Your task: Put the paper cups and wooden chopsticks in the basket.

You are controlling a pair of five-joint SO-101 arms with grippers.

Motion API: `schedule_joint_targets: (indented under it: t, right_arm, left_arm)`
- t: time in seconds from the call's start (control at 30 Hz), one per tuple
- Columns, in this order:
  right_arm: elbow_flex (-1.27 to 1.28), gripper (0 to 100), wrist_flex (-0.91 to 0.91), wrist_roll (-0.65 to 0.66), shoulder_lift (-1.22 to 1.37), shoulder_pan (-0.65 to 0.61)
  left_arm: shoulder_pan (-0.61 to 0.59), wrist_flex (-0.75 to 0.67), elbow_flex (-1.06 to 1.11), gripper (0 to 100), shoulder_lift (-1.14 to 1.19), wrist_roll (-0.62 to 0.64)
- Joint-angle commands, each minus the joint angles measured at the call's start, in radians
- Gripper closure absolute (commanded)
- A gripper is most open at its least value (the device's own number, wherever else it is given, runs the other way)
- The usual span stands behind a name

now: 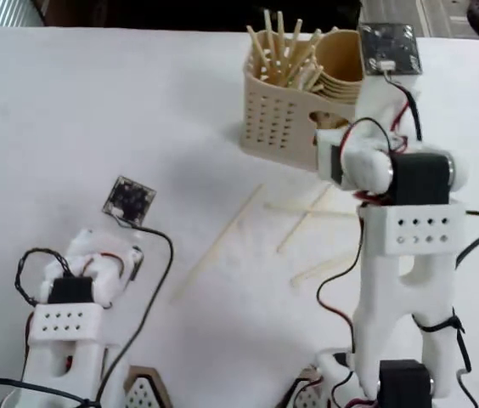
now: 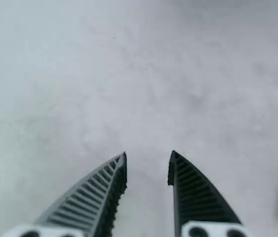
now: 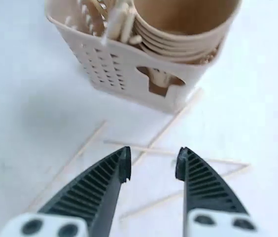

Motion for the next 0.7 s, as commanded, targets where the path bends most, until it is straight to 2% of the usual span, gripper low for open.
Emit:
schedule_joint_targets:
  t: [0.0, 0.1, 0.3, 0.53, 0.67]
  right_arm:
    - [0.018, 84.0, 0.062, -0.011, -0.036, 0.079]
    - [0.155, 83.0, 0.058, -0.086, -0.027, 0.162]
    - [0.494, 68.1, -0.15, -0.245, -0.027, 0.291]
    - [0.747, 69.8, -0.507, -0.414, -0.008, 0.369]
    - [0.723, 69.6, -0.55, -0.508, 0.117, 0.374]
  left_arm:
    - [-0.002, -0.017, -0.003, 85, -0.025, -0.015]
    - [-0.002, -0.017, -0.003, 85, -0.025, -0.015]
    - [-0.002, -0.017, -0.002, 85, -0.025, -0.015]
    - [-0.002, -0.017, -0.002, 85, -0.025, -0.015]
    - [-0.002, -0.017, -0.002, 85, -0.025, -0.015]
